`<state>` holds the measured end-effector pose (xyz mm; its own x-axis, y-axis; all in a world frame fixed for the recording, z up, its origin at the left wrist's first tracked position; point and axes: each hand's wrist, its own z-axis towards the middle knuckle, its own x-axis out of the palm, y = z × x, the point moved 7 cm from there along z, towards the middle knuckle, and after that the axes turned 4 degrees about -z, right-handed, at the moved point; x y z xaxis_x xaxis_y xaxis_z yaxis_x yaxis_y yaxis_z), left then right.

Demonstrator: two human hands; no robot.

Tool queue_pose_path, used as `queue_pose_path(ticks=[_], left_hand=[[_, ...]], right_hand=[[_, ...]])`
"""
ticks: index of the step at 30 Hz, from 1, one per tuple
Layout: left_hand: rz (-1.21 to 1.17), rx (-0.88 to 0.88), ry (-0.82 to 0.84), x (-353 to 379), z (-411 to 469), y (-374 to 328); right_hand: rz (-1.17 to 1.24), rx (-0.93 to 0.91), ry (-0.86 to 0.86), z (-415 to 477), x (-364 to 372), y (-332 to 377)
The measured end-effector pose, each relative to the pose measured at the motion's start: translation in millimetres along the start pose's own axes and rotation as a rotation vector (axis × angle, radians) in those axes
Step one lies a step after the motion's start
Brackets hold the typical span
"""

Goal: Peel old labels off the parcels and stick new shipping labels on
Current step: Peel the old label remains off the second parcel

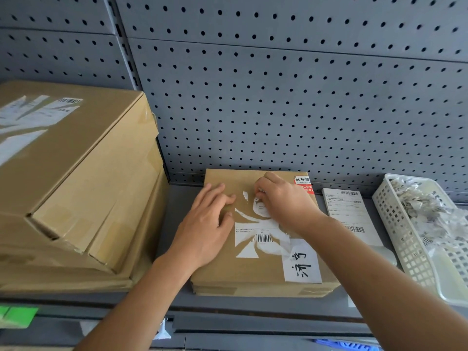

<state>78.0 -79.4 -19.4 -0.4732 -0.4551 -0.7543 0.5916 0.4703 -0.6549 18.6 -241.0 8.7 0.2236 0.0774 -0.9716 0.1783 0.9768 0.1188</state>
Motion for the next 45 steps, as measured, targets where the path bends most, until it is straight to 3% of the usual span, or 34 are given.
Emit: queue_pose_path(ticks=[5, 11, 18, 30, 39, 45], left_hand=[[0.003, 0.003, -0.003, 0, 0, 0], [0.005, 0.002, -0.001, 0, 0, 0], [-0.005, -0.008, 0.008, 0, 0, 0], [-0.011, -0.018, 0.006, 0, 0, 0], [-0.012, -0.012, 0.013, 0, 0, 1], [-0.008, -0.011, 0.011, 0, 1, 1]], right_hand=[[-0.116, 0.032, 0.12, 3, 3, 4], [-0.049, 0.09, 0.164, 0, 5, -2], [0.208, 0.117, -0.01, -9, -1, -12], [0.178, 0.124, -0.062, -13, -3, -6], [0.523, 0.148, -0.055, -35, -16, -10], [0.762, 0.321, -0.05, -48, -19, -23]])
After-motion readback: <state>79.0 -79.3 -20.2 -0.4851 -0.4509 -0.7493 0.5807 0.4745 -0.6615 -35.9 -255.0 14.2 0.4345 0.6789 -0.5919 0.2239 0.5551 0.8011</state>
